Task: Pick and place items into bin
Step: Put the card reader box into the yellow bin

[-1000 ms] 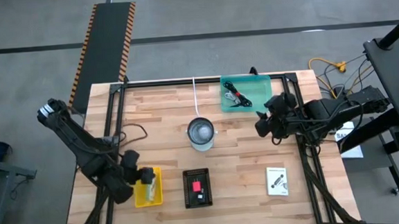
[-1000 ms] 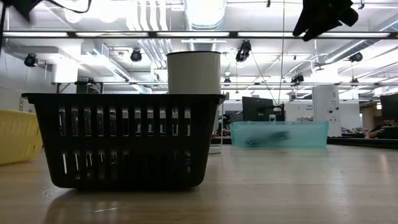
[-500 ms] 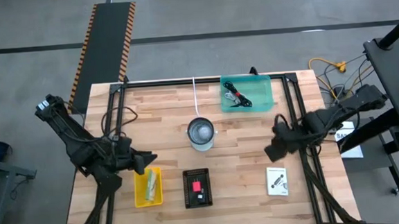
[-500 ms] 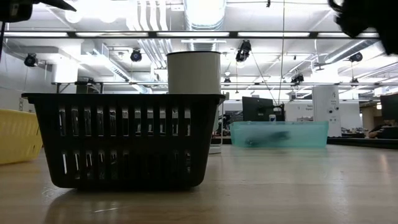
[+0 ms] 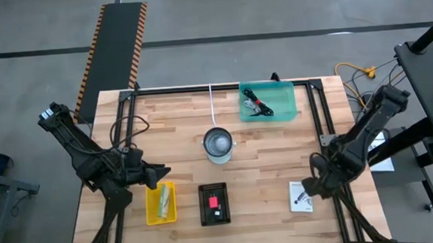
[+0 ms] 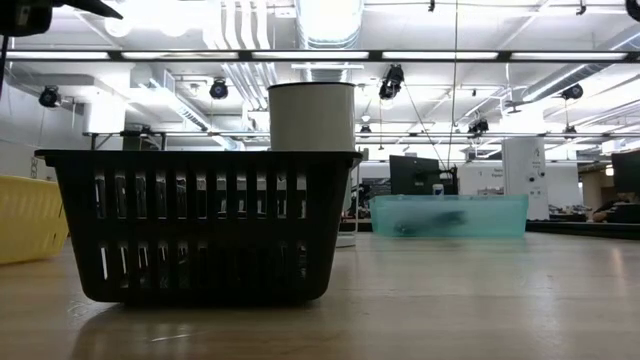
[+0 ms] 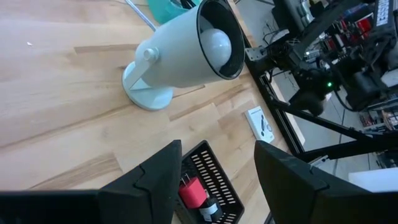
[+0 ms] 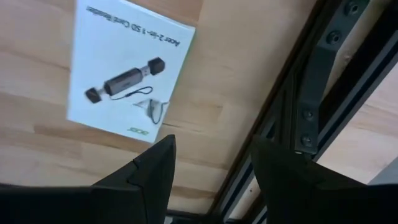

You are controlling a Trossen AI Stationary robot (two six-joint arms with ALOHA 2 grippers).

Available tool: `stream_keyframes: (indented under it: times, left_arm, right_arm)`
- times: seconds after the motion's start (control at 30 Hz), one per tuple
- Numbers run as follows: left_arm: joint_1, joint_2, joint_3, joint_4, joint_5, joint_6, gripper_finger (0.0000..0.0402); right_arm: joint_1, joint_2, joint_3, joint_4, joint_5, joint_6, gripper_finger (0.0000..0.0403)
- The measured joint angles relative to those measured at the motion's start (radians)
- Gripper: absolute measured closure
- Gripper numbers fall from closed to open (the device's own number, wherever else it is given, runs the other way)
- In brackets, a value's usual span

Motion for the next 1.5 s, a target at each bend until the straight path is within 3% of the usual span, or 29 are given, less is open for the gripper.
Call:
stream_keyframes:
  times: [0.5, 1.1, 1.5]
  left_arm:
    - [0.0, 0.0, 0.0, 0.024, 0.001, -0.007, 0.0217]
    - [0.0, -0.001, 0.002, 0.042, 0.017, -0.006, 0.0217]
    - [0.0, 0.0, 0.001, 0.048, 0.017, -0.006, 0.0217]
  right_arm:
    - [0.025, 0.293, -0.001, 0.214, 0.021, -0.028, 0.0209]
    - [0.031, 0.442, 0.001, 0.281, 0.025, -0.044, 0.0257]
    - [0.036, 0.496, -0.004, 0.331, 0.028, -0.178, 0.0307]
